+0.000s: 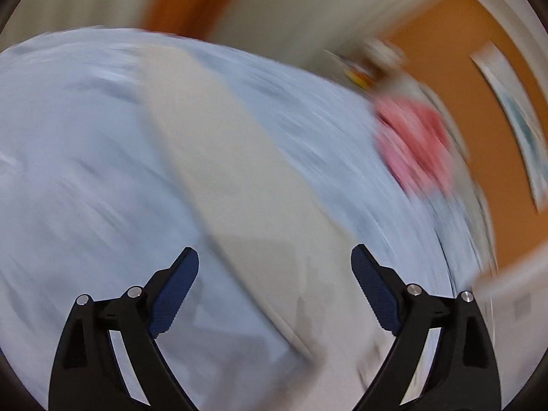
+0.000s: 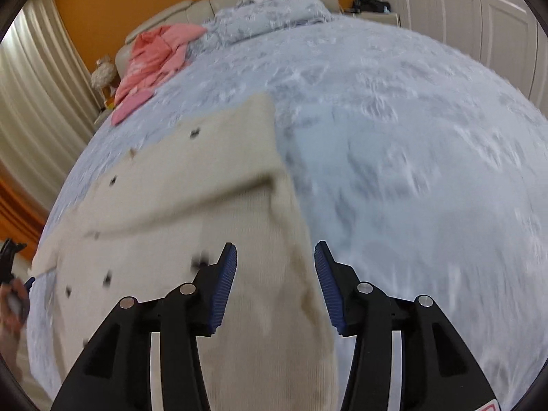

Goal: Fold small clothes

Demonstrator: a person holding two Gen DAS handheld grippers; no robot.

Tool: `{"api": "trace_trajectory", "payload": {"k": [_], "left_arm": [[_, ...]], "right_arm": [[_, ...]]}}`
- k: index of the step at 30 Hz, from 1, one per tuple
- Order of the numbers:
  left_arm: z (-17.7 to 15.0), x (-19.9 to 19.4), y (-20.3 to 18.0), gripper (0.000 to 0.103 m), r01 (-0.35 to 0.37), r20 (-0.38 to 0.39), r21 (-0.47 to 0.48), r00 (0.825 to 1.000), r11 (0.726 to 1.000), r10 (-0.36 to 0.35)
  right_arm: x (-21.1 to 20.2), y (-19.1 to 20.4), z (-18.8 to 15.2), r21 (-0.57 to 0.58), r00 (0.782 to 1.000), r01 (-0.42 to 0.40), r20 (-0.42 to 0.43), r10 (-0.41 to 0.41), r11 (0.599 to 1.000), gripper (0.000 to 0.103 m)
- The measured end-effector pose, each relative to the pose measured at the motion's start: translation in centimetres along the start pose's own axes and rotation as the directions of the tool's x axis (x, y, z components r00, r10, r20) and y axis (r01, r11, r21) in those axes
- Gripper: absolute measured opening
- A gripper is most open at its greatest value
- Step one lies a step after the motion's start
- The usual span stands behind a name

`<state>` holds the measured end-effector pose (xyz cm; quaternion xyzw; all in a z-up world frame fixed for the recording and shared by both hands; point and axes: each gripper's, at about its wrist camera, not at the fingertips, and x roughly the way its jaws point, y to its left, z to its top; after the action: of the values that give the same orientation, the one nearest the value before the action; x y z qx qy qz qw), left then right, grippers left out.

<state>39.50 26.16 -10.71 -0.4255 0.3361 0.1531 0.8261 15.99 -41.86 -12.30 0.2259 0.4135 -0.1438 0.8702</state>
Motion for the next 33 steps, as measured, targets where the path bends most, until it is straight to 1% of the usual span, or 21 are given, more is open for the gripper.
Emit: {"api": "trace_trajectory", "payload": {"k": [1,3,5,7,8,10,12,14,15,16,17,21,25,26,27,28,29,30,31,32,33], "left_arm": [[2.5,0.6,1.9,0.088,-0.053,0.019,-0.067,0.998,0.996,0.055],[5.2,1.4,3.8,0.088,-0.111,0.032,-0.142,0.993,0.984,0.116],[7.1,2.9,5.4,0.088,-0.140,0.002,-0.203,0.990,0.969,0.143],[7.8,4.4,6.3,0.080,-0.160,-0.056,-0.243,0.987,0.957,0.151],[8.0,4.9,6.5,0.080,-0.172,-0.060,-0.255,0.985,0.951,0.162],[8.3,5.1,5.9,0.080,-0.186,-0.044,-0.231,0.983,0.955,0.181],[8.2,5.7,5.1,0.080,-0.221,-0.049,-0.179,0.975,0.959,0.216],[8.5,5.8,4.4,0.074,-0.206,-0.039,-0.149,0.979,0.967,0.202],[8.8,5.8,4.3,0.054,-0.186,-0.037,-0.137,0.983,0.973,0.182],[8.8,6.0,4.3,0.040,-0.174,-0.044,-0.129,0.984,0.976,0.170],[9.0,6.3,4.4,0.037,-0.163,-0.055,-0.128,0.986,0.978,0.157],[8.5,6.0,5.2,0.038,-0.156,-0.068,-0.140,0.987,0.978,0.147],[7.1,4.8,4.1,0.043,-0.181,-0.048,-0.072,0.983,0.981,0.178],[6.3,3.8,3.2,0.044,-0.161,-0.031,-0.041,0.987,0.986,0.160],[5.3,2.8,1.9,0.049,-0.141,-0.019,-0.001,0.990,0.990,0.141],[3.7,1.7,-0.1,0.057,-0.088,-0.016,0.062,0.996,0.994,0.090],[2.3,1.1,-1.9,0.060,-0.033,-0.028,0.114,0.999,0.993,0.036],[0.8,0.7,-3.8,0.068,0.020,-0.049,0.166,0.999,0.986,-0.012],[-1.6,0.7,-6.6,0.074,0.094,-0.102,0.234,0.992,0.968,-0.072],[-3.4,1.1,-8.4,0.076,0.139,-0.154,0.263,0.983,0.955,-0.100],[-5.4,1.8,-10.1,0.076,0.185,-0.218,0.279,0.968,0.942,-0.125]], "right_arm": [[-0.4,0.0,-0.9,0.003,1.000,-0.001,-0.022,0.001,1.000,0.048],[-1.2,0.3,-3.0,0.005,0.998,0.008,-0.067,-0.007,1.000,0.048],[-1.8,0.8,-4.4,0.000,0.995,0.012,-0.102,-0.012,1.000,0.049],[-2.1,1.1,-5.5,-0.005,0.992,0.015,-0.125,-0.016,1.000,0.052],[-2.2,1.4,-5.9,-0.004,0.991,0.017,-0.135,-0.018,1.000,0.052],[-2.3,1.7,-6.5,-0.006,0.988,0.015,-0.151,-0.016,1.000,0.052],[-2.3,2.2,-6.7,-0.017,0.988,0.014,-0.156,-0.017,1.000,0.052],[-2.2,2.7,-6.5,-0.035,0.987,0.011,-0.158,-0.017,0.999,0.052],[-2.2,2.9,-6.5,-0.039,0.987,0.010,-0.157,-0.016,0.999,0.052],[-2.2,3.0,-6.4,-0.042,0.988,0.008,-0.156,-0.015,0.999,0.053],[-2.3,3.1,-6.4,-0.043,0.988,0.007,-0.154,-0.013,0.999,0.055],[-1.9,3.2,-5.7,-0.056,0.990,0.008,-0.143,-0.016,0.998,0.057],[-0.9,3.6,-2.8,-0.089,0.996,0.017,-0.091,-0.026,0.996,0.057],[-0.4,3.5,-1.4,-0.098,0.998,0.020,-0.063,-0.026,0.995,0.057],[0.2,3.3,0.0,-0.103,0.999,0.026,-0.043,-0.031,0.994,0.057],[0.8,3.2,1.4,-0.104,0.999,0.031,-0.028,-0.035,0.994,0.057],[2.0,3.0,3.6,-0.114,0.999,0.037,-0.011,-0.038,0.993,0.057],[3.0,3.1,5.3,-0.128,0.999,0.044,0.000,-0.044,0.991,0.057],[4.1,3.1,7.2,-0.141,0.999,0.054,0.014,-0.052,0.989,0.058],[5.6,3.1,9.5,-0.152,0.998,0.054,0.019,-0.052,0.987,0.061],[7.1,3.0,11.5,-0.148,0.999,0.054,0.017,-0.052,0.988,0.062]]}}
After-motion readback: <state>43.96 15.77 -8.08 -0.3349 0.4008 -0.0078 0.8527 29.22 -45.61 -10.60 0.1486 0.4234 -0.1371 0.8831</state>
